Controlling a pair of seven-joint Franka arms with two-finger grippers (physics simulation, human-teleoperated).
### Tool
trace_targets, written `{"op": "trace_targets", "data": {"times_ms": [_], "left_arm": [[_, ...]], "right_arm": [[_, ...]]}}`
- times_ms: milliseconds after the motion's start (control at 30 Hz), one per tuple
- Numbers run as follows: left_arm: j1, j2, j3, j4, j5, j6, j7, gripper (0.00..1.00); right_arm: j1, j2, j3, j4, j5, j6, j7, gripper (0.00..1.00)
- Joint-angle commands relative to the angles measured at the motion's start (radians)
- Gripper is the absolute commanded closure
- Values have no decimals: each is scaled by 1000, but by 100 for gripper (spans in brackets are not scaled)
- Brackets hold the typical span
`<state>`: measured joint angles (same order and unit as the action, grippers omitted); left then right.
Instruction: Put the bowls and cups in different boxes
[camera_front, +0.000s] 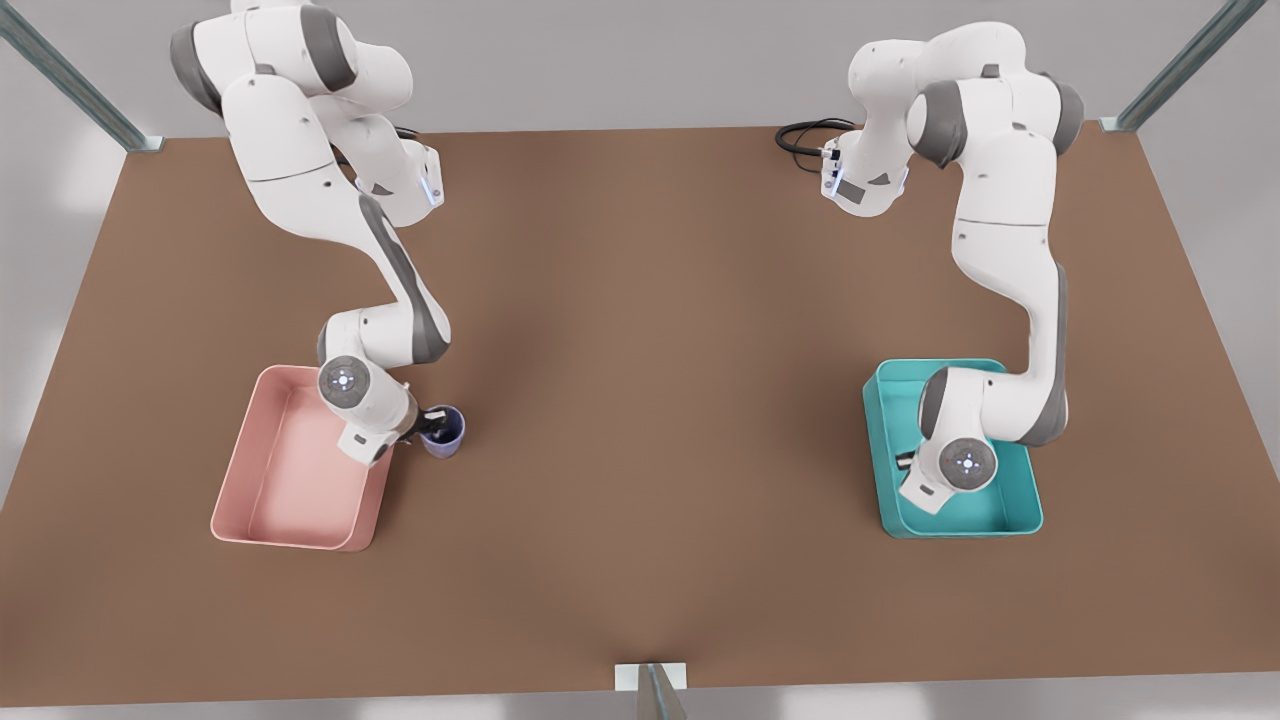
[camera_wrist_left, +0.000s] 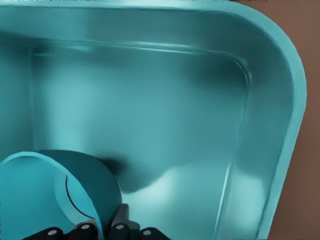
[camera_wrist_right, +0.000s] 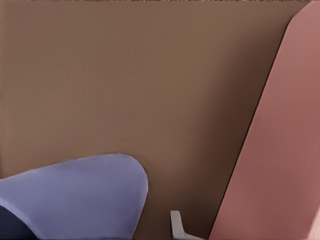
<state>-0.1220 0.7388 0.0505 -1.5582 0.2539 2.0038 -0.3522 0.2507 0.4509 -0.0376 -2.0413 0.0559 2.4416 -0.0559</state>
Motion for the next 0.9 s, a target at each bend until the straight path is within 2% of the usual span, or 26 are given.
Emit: {"op": "trace_targets", "data": {"times_ms": [0,100,167,233,267,333,433,600,867], "left_arm": [[4,-1,-1,0,-2,79,-5,0],[5,-104,-15,4,-53,-62,-2,0],[-24,-231,-17,12,-93,-219,21,0],[-38,-348,-106,88,-125,-451,56,0],[-36,-372,-142,153,-128,-548,160,0],[-34,-447,-133,199,-216,-648,337,0],[-36,-489,-130,211,-216,-695,338,0],[-36,-447,-139,222,-212,-657,332,0],[-24,-431,-139,213,-228,-655,335,0]], "right_arm": [[1,-1,-1,4,-30,16,30,79],[1,-17,1,18,-30,8,31,79],[1,-17,1,49,-31,-10,16,79],[1,-24,2,88,-31,-36,14,79],[1,-44,2,153,-31,-114,13,79],[-21,-47,-2,320,-24,-265,-73,79],[-79,-40,-10,452,-36,-343,-275,79],[-241,-14,-21,504,-67,-368,-567,79],[-304,175,-19,504,-30,-351,-582,79]]}}
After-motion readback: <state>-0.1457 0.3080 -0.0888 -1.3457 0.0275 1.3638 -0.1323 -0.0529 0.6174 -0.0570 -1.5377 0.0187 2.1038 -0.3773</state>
